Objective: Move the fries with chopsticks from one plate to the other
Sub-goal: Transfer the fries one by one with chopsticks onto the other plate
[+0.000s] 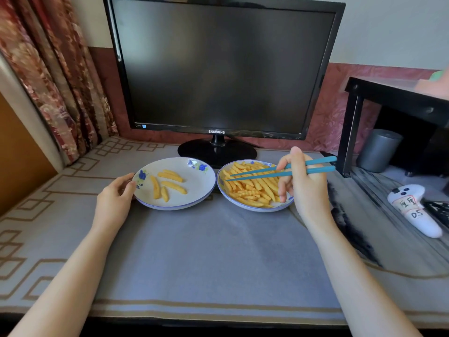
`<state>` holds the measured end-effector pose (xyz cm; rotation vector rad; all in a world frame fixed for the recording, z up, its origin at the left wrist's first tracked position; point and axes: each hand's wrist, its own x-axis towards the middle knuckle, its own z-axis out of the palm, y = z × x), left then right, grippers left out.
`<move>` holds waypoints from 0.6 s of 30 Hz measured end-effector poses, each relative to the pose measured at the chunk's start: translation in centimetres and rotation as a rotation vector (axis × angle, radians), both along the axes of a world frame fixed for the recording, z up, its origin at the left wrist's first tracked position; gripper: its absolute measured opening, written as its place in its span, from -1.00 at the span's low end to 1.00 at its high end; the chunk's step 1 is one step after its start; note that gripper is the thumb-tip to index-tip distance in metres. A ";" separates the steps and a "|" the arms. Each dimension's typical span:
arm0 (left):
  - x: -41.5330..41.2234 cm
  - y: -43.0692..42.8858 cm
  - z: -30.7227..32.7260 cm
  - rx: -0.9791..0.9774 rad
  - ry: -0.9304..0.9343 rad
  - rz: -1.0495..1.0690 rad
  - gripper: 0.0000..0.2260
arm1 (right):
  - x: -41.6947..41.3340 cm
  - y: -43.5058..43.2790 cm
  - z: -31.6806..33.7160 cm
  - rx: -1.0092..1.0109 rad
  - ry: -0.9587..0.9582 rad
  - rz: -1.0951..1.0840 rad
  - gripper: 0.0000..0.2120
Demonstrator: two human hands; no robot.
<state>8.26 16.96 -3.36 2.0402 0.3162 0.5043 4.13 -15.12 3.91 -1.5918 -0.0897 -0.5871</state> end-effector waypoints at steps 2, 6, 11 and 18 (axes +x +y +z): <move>0.0 0.0 0.0 -0.009 0.000 -0.002 -0.72 | 0.1 0.4 0.1 -0.018 0.008 -0.006 -0.59; -0.1 -0.1 0.1 -0.007 0.000 -0.002 -0.72 | -0.4 0.9 0.6 -0.036 -0.014 -0.028 -0.58; -0.1 -0.1 0.1 -0.008 0.001 -0.004 -0.72 | -0.7 0.6 0.9 -0.058 -0.009 -0.025 -0.59; -0.1 -0.1 0.1 -0.013 0.005 -0.007 -0.71 | -0.3 0.7 0.7 0.008 0.055 -0.083 -0.58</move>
